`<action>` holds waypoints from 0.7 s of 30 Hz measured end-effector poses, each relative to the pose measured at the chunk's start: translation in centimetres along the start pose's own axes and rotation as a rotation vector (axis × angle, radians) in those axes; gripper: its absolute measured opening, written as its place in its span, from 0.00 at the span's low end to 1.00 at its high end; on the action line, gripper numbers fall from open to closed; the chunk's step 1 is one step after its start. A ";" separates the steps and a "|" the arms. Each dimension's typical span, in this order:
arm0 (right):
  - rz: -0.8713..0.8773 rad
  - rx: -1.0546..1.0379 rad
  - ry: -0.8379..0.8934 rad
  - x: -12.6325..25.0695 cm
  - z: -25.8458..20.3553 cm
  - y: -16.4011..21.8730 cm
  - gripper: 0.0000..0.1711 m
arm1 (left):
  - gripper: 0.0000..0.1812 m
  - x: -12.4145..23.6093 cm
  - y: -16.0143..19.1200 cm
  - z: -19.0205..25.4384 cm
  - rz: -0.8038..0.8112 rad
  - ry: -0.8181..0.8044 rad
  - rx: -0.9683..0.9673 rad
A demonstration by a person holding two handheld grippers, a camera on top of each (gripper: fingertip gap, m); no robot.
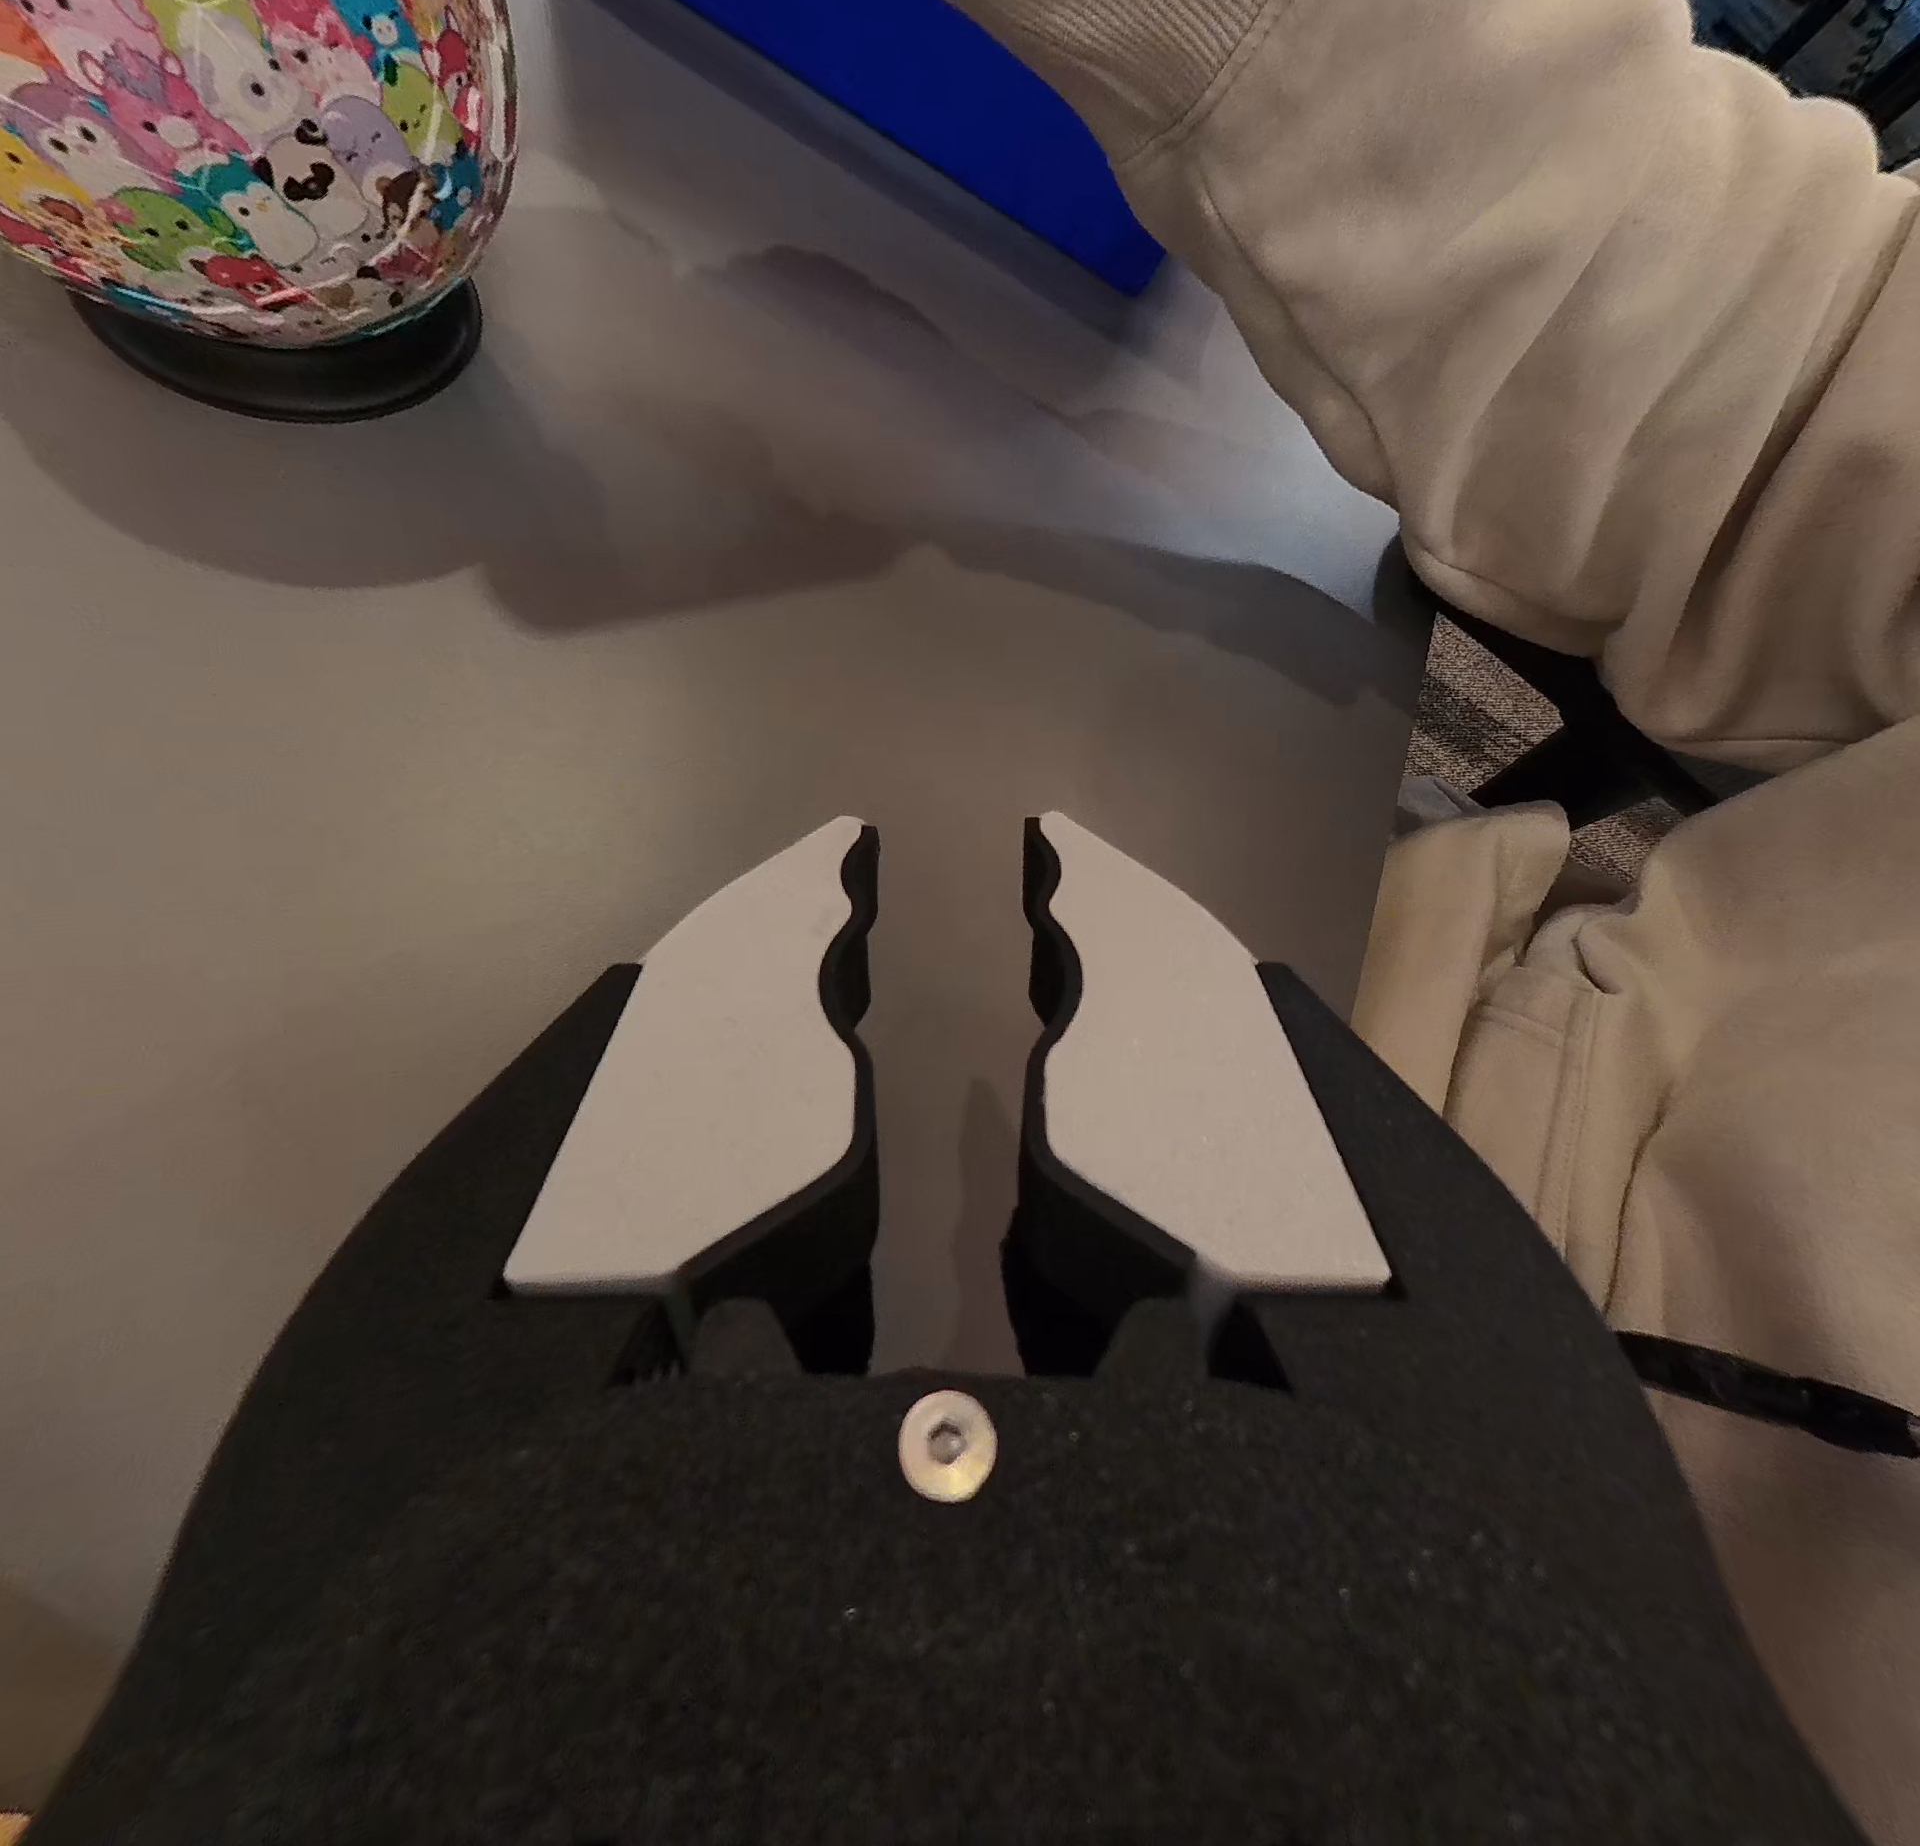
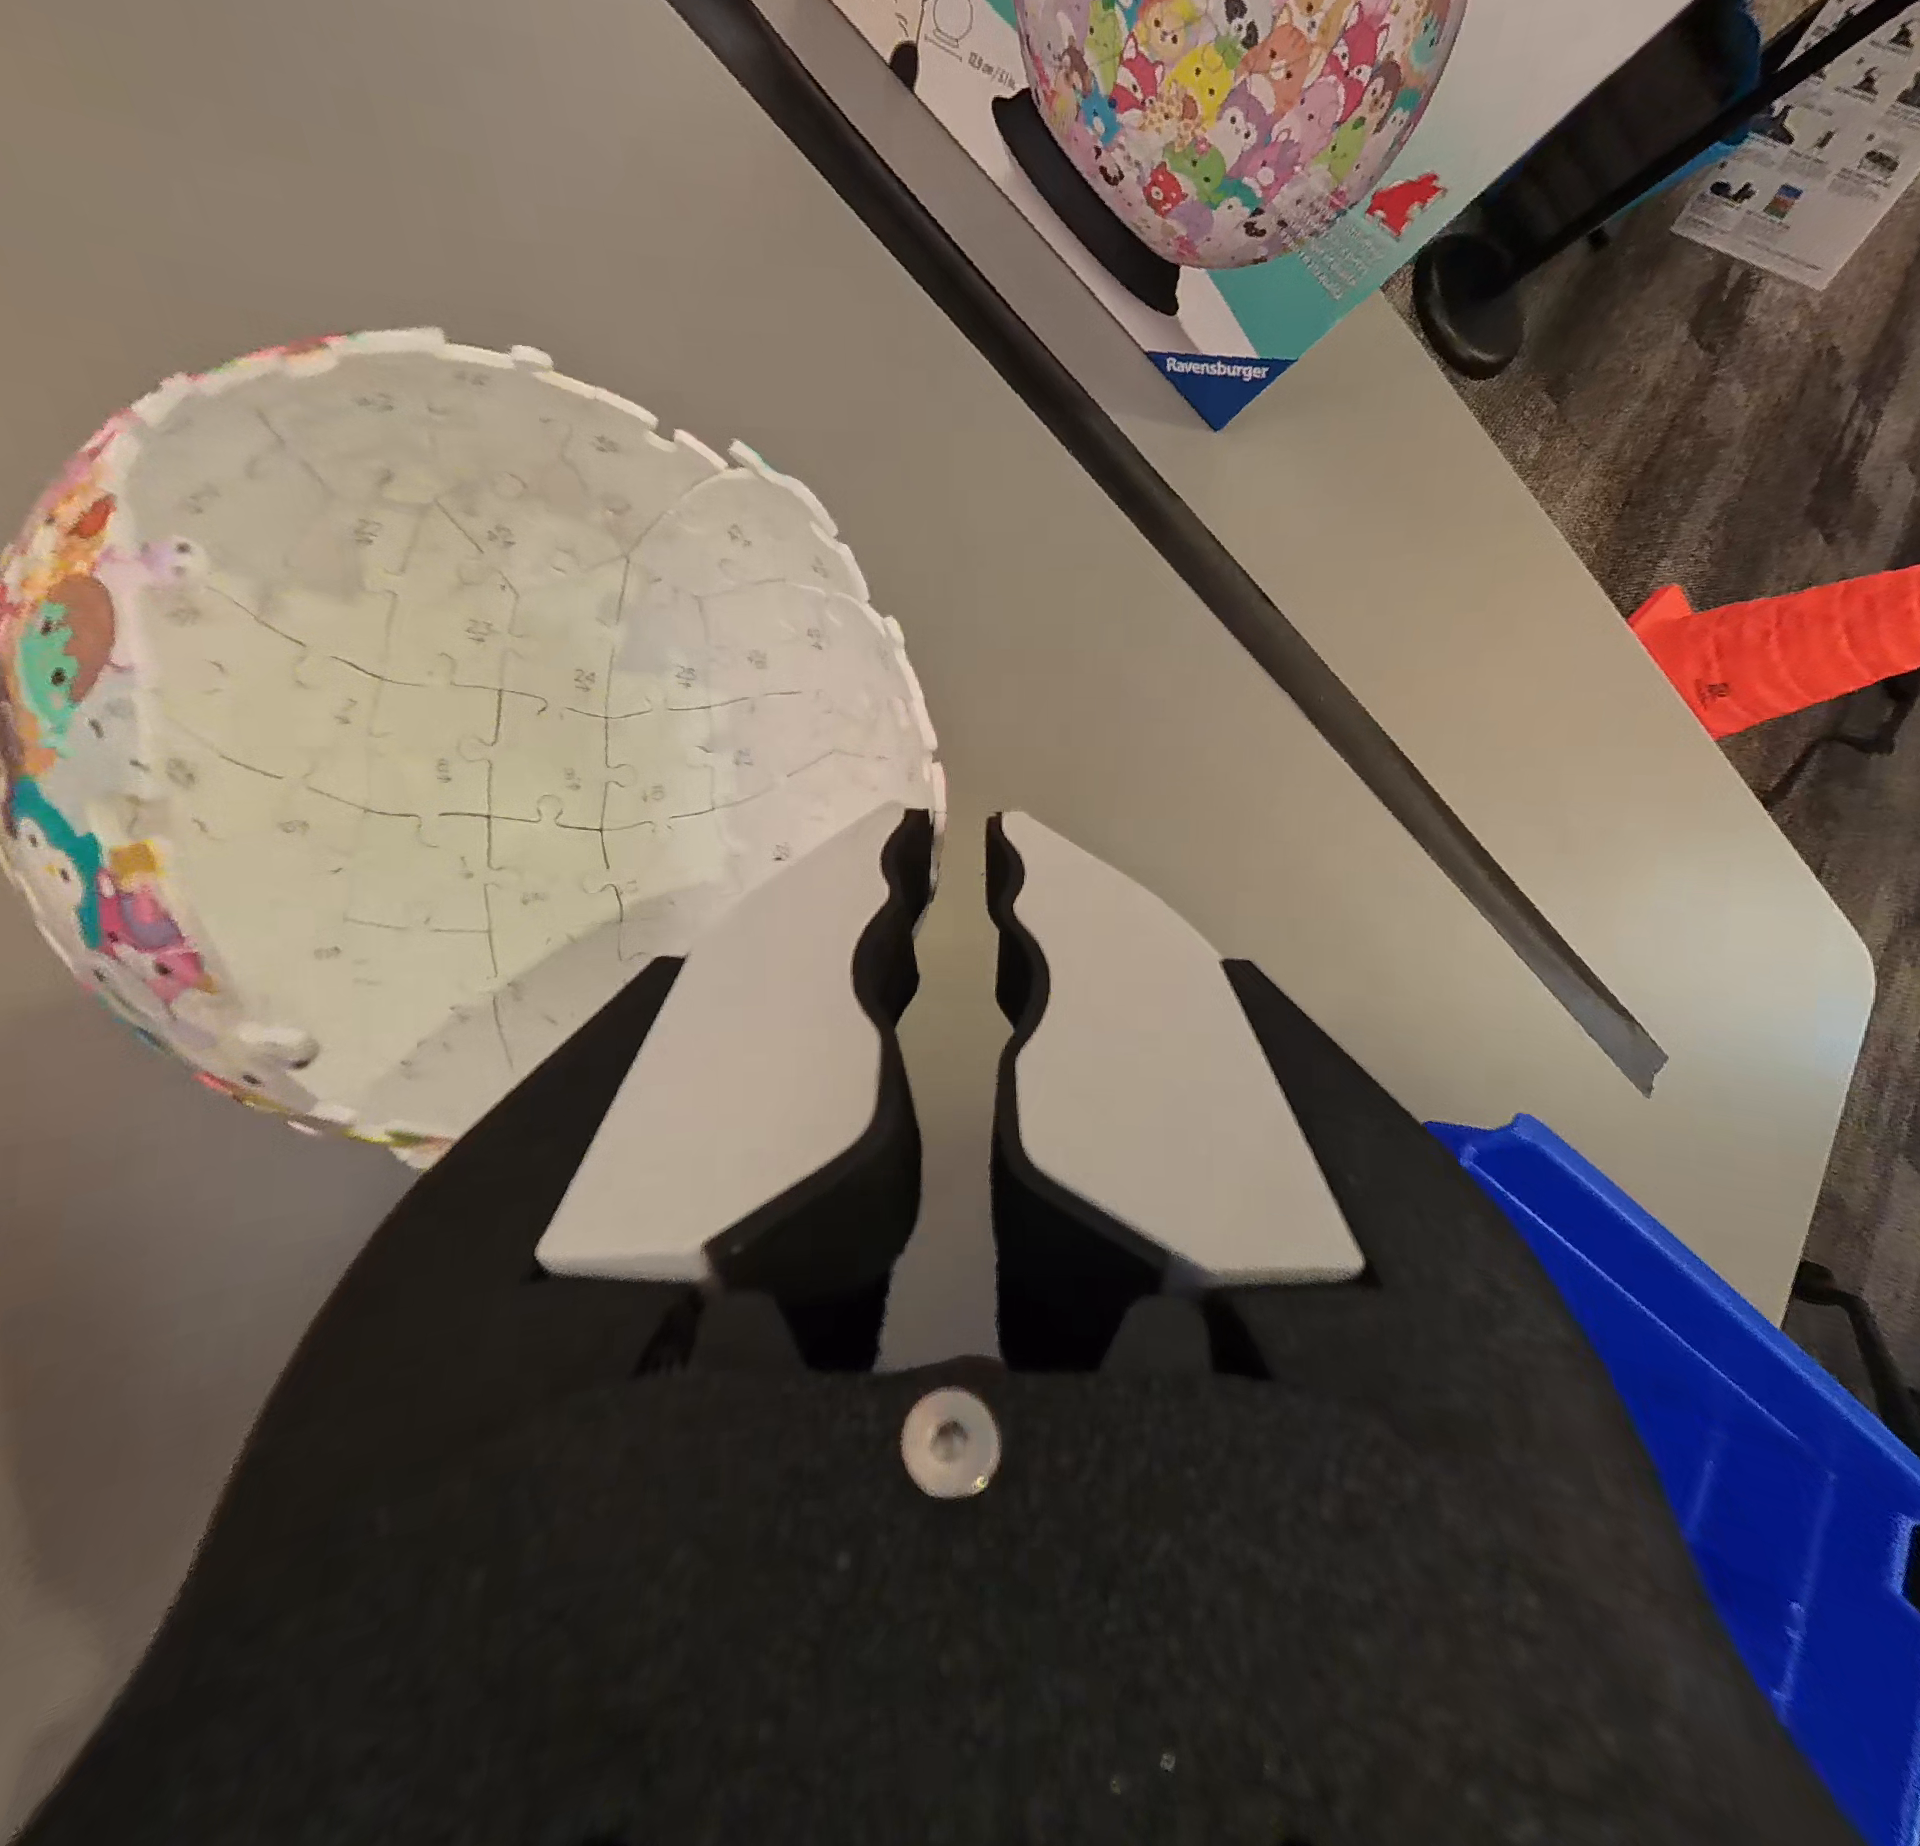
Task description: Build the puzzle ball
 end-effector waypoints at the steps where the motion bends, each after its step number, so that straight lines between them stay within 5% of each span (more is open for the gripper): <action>1: 0.001 -0.001 0.010 0.1 0.1 0.0 0.06 | 0.14 0.0 0.0 0.0 -0.001 -0.001 -0.002; 11: 0.035 -0.030 -0.003 1.0 0.5 -0.1 0.06 | 0.14 -0.1 0.3 0.0 -0.007 0.009 0.002; 21: 0.206 -0.141 -0.093 5.9 0.9 -0.7 0.06 | 0.14 -0.4 0.6 0.3 -0.010 0.048 0.001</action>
Point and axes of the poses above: each gripper's, where its closed fingertips meet, x back along the fingers, y out of its underside, z = x × y across the jaws, the point moved 5 cm from there along x, back along the fingers, and after that the axes turned 2 degrees about -x, right-handed, at the moved point
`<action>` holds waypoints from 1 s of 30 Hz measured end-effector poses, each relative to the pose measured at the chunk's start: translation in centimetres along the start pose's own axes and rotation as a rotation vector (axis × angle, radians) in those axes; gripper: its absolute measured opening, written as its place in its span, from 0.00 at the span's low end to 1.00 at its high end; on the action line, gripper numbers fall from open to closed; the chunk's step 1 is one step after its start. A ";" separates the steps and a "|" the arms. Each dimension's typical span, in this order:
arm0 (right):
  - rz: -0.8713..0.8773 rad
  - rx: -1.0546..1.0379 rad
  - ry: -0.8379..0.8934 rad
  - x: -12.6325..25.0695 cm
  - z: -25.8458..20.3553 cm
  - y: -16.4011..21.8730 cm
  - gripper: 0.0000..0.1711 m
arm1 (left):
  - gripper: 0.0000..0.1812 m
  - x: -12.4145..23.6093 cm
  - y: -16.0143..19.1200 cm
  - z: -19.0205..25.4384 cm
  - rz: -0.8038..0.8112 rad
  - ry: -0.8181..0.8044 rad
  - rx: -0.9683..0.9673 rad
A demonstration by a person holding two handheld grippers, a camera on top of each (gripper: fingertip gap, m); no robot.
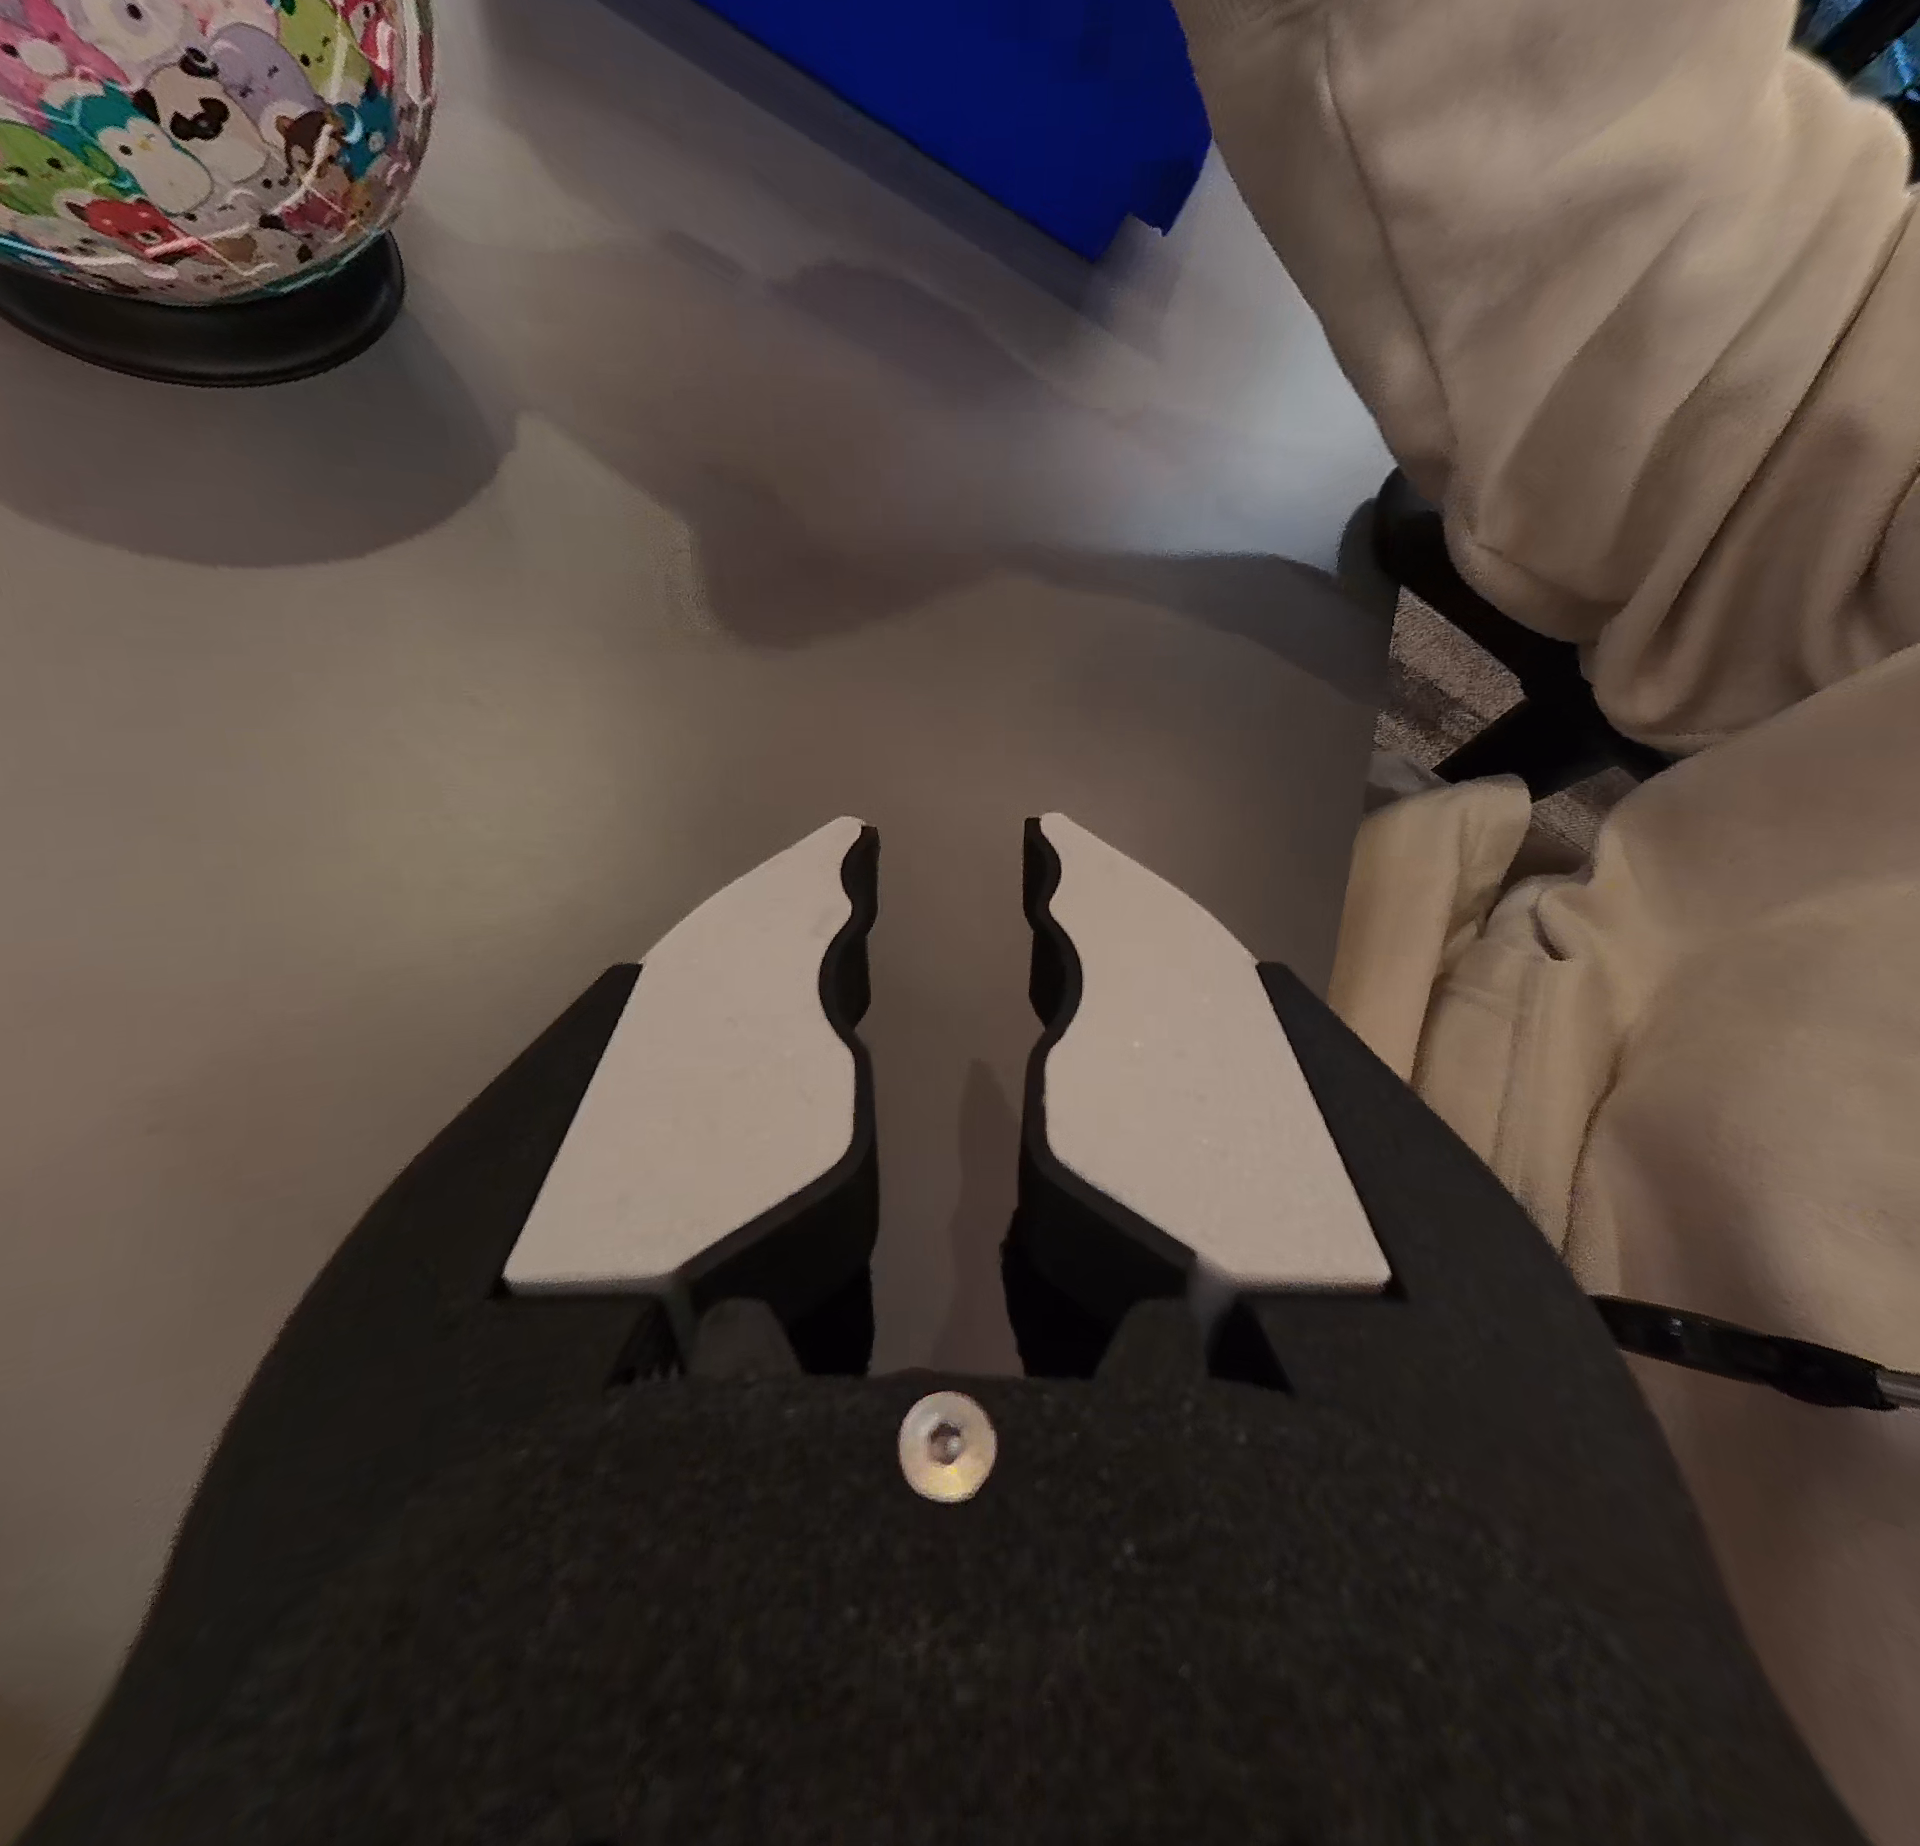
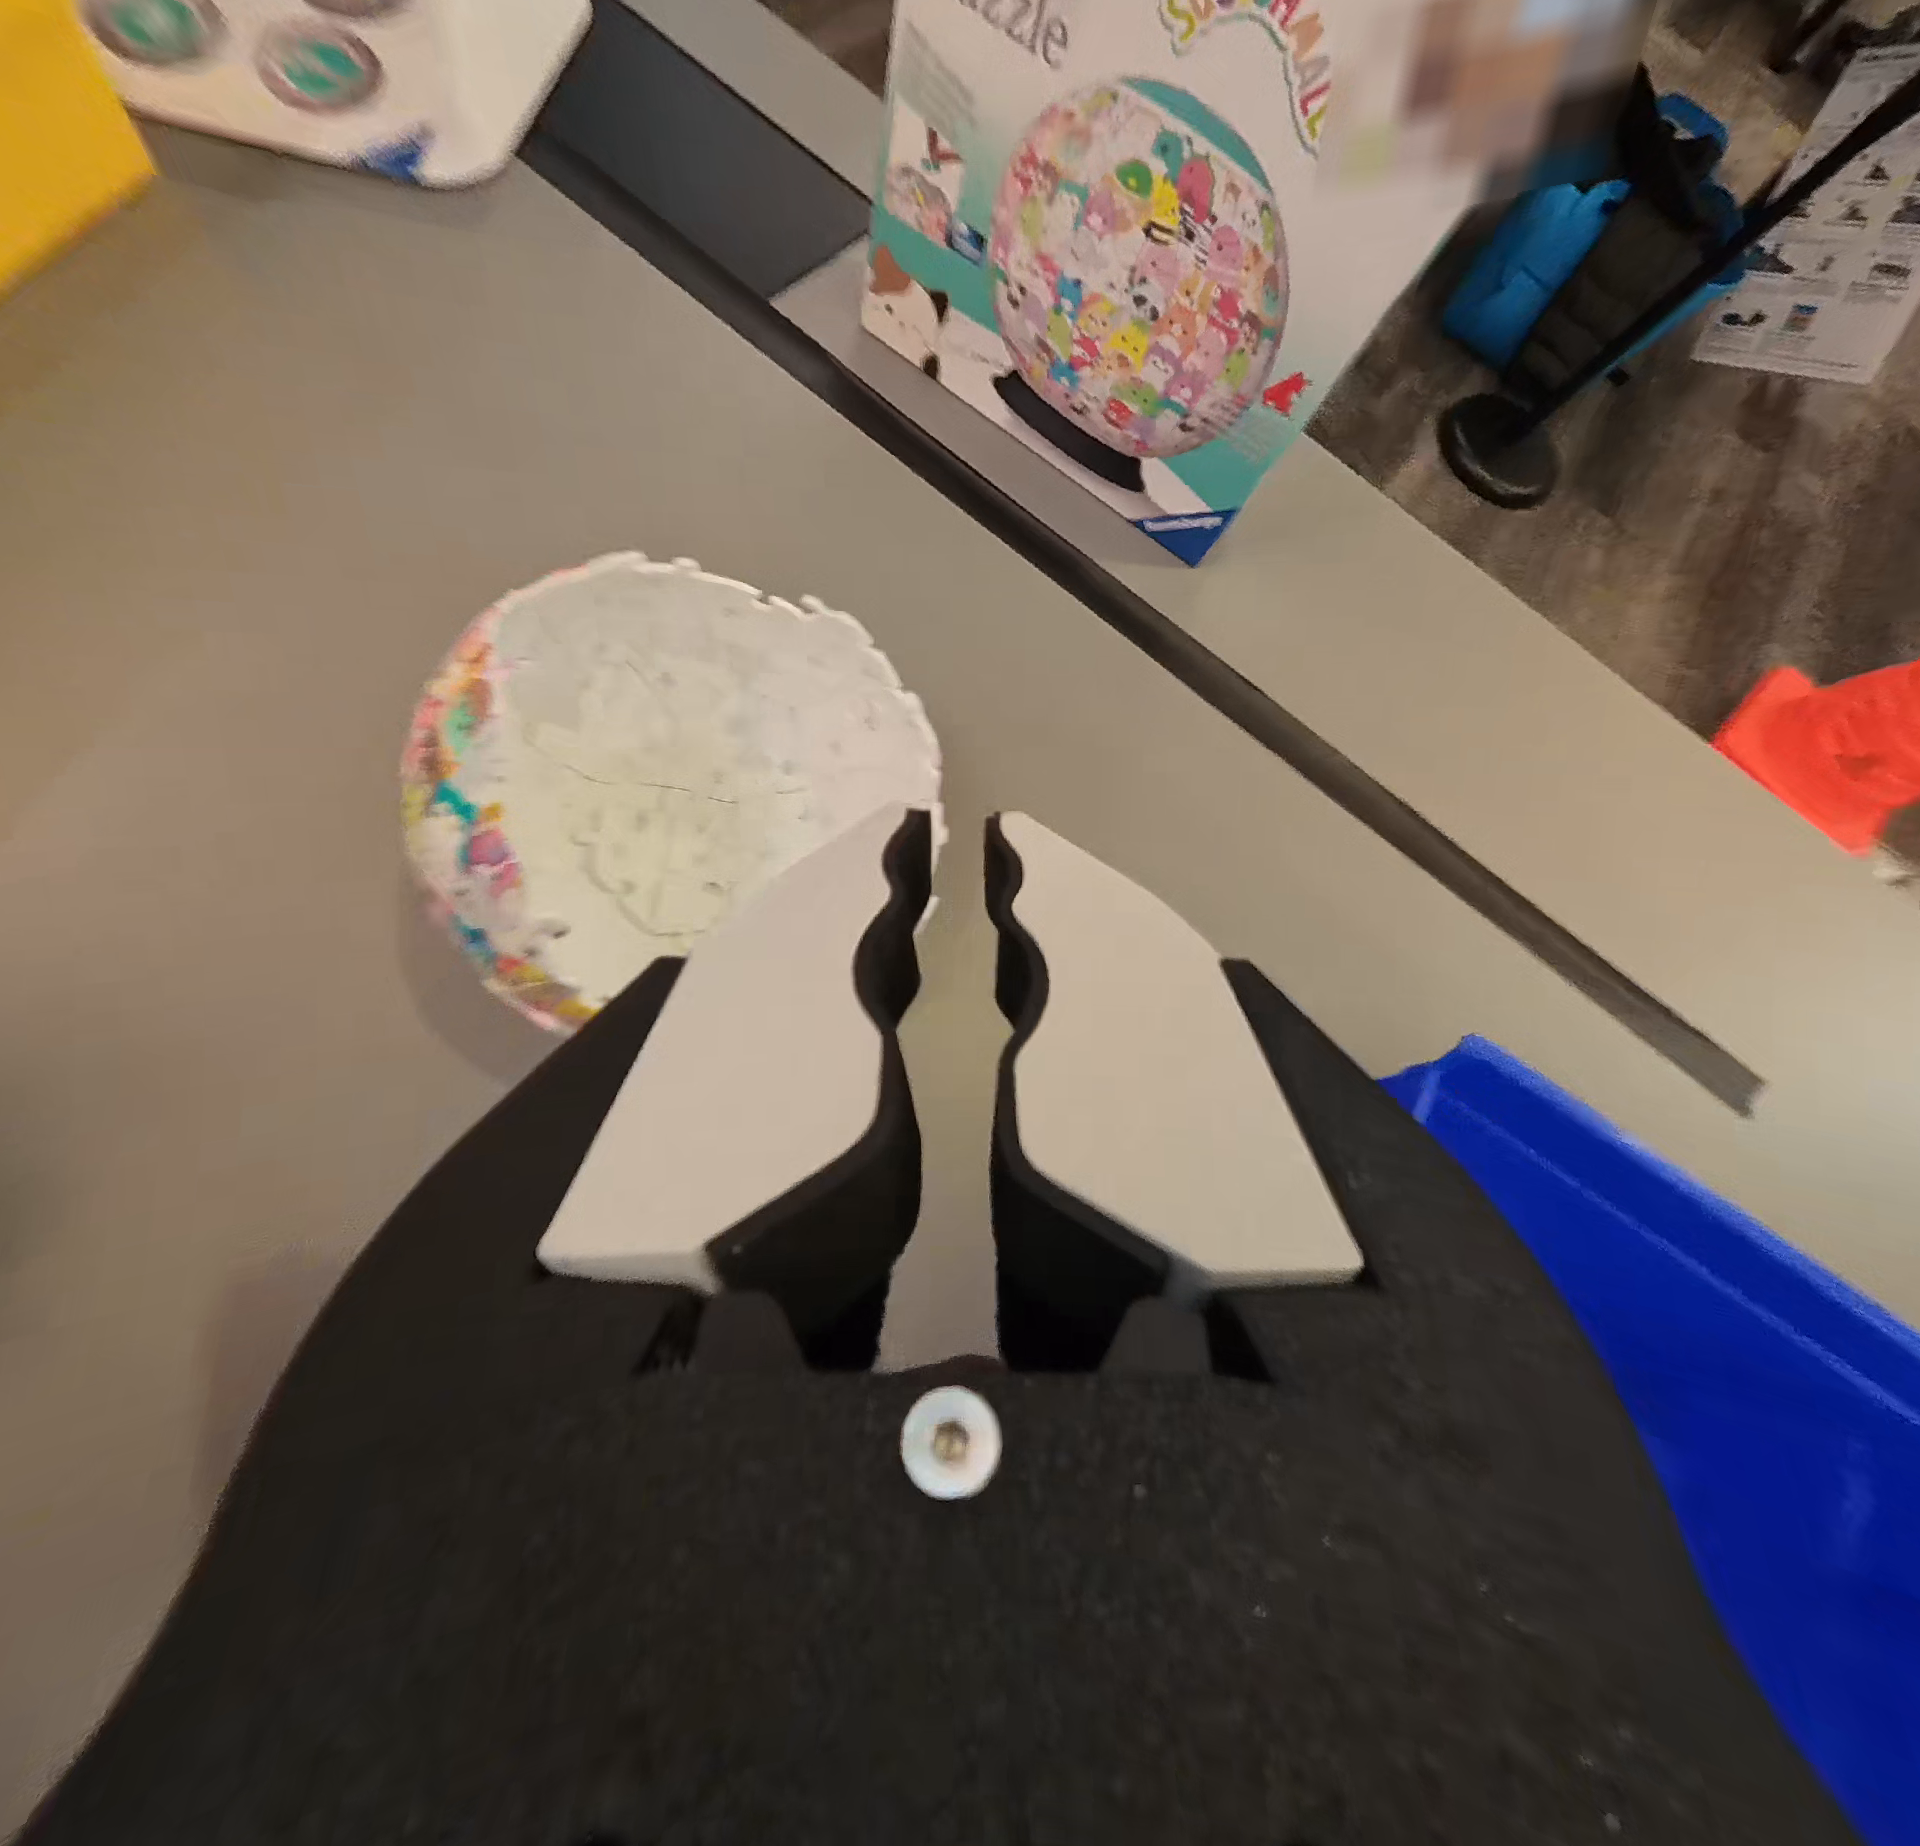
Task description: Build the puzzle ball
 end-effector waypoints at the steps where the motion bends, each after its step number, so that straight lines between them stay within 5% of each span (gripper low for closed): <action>1: 0.038 -0.035 -0.033 0.5 -0.4 0.3 0.06 | 0.14 0.1 0.0 -0.1 0.009 -0.003 -0.001; 6: 0.194 -0.231 -0.180 2.1 -1.6 3.2 0.17 | 0.24 1.2 -1.4 -2.0 0.078 -0.056 0.052; 8: 0.244 -0.239 -0.341 2.5 -3.3 4.2 0.37 | 0.35 1.1 -2.3 -3.2 0.073 -0.073 0.075; 12: 0.117 -0.167 -0.325 1.0 -5.2 7.8 0.49 | 0.49 -1.0 -4.3 -6.7 -0.025 -0.185 0.060; 19: 0.023 -0.065 -0.324 -4.0 -6.2 10.1 0.59 | 0.59 -4.9 -7.0 -14.7 0.025 -0.193 0.111; 23: 0.064 -0.089 -0.347 -5.6 -5.9 9.1 0.60 | 0.64 -5.9 -8.1 -16.0 0.139 -0.093 0.075; 30: 0.028 -0.175 -0.472 -7.4 -5.2 8.5 0.68 | 0.70 -8.2 -8.1 -17.2 0.108 0.001 0.045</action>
Point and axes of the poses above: each gripper's, where its closed fingertips meet, x back along the fingers, y out of its underside, z = x × y across the jaws, the point moved 5 cm from there along x, back along the fingers, and after that the axes turned 2 degrees about -x, right-handed, at the moved point
